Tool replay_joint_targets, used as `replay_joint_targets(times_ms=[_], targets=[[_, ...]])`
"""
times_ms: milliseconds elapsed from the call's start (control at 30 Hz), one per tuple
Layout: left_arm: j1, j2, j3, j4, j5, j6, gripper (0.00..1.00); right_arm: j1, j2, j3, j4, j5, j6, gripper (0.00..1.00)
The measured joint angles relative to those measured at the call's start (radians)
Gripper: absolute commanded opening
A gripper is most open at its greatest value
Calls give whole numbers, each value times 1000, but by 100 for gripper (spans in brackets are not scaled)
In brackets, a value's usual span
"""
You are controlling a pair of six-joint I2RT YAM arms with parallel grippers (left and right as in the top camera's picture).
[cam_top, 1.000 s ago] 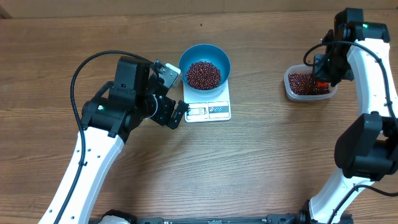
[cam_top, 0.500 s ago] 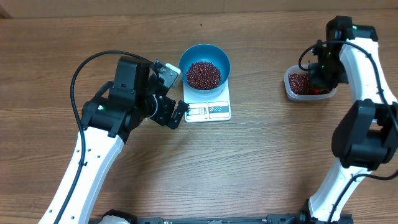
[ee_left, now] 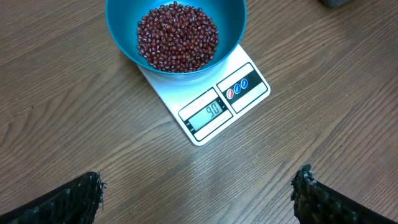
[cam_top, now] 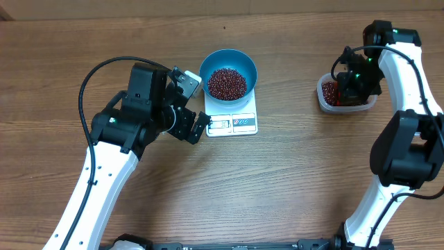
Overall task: Scoop item into bowl and weigh 150g on scale
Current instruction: 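Dip the scoop into the beans and scoop a small amount, right gripper, then carry the scoop with the right gripper over the teal bowl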
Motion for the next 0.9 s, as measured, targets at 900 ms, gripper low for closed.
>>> replay_joint_targets(times_ms=[900], targets=[[0, 0, 0, 0, 0, 0, 100, -359, 14, 0, -109, -634, -178, 4]])
